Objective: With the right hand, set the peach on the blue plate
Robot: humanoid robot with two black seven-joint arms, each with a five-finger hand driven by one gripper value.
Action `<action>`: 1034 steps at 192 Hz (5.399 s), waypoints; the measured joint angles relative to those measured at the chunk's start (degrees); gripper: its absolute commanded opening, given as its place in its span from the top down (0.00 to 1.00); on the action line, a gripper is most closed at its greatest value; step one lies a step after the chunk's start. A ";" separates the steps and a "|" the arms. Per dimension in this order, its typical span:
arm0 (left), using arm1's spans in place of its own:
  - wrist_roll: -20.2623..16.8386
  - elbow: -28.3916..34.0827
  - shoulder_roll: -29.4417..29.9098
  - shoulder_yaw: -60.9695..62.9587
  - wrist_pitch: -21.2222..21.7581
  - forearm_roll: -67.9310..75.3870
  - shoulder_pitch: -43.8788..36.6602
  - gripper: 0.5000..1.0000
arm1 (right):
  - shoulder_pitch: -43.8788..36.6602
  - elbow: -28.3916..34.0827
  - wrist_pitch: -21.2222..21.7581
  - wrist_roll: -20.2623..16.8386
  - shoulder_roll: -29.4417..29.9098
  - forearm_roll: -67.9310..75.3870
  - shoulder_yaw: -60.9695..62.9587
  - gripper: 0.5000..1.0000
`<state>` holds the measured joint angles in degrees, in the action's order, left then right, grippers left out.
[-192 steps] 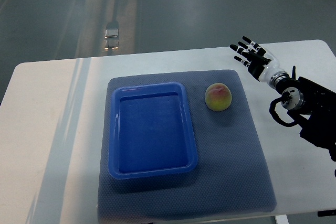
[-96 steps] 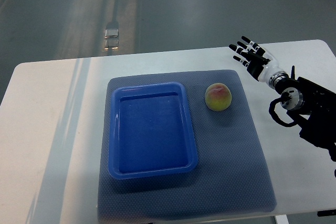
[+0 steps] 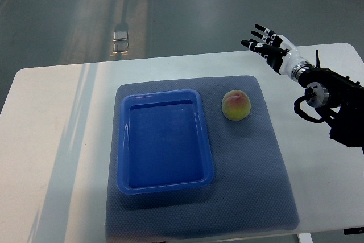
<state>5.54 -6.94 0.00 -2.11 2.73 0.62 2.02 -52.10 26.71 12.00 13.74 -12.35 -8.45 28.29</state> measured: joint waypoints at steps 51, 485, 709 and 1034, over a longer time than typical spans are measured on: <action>0.00 0.00 0.00 0.00 0.08 -0.03 0.10 0.00 | -3.39 1.81 9.43 1.63 -3.16 -20.71 -0.27 0.14; 0.00 0.09 0.00 0.00 0.09 -0.09 0.62 0.00 | -7.76 14.88 4.44 12.06 -9.71 -80.03 -18.31 0.75; 0.00 0.08 0.00 0.00 0.09 -0.03 0.44 0.00 | -13.60 9.85 3.42 12.18 12.35 -76.89 -23.09 0.15; 0.00 -0.09 0.00 -0.04 0.08 0.00 0.61 0.00 | -1.39 3.94 -12.70 -5.36 -0.30 5.29 5.68 0.14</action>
<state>5.54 -7.03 0.00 -2.15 2.81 0.61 2.64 -53.49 30.66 -0.71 8.37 -12.65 -3.16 33.97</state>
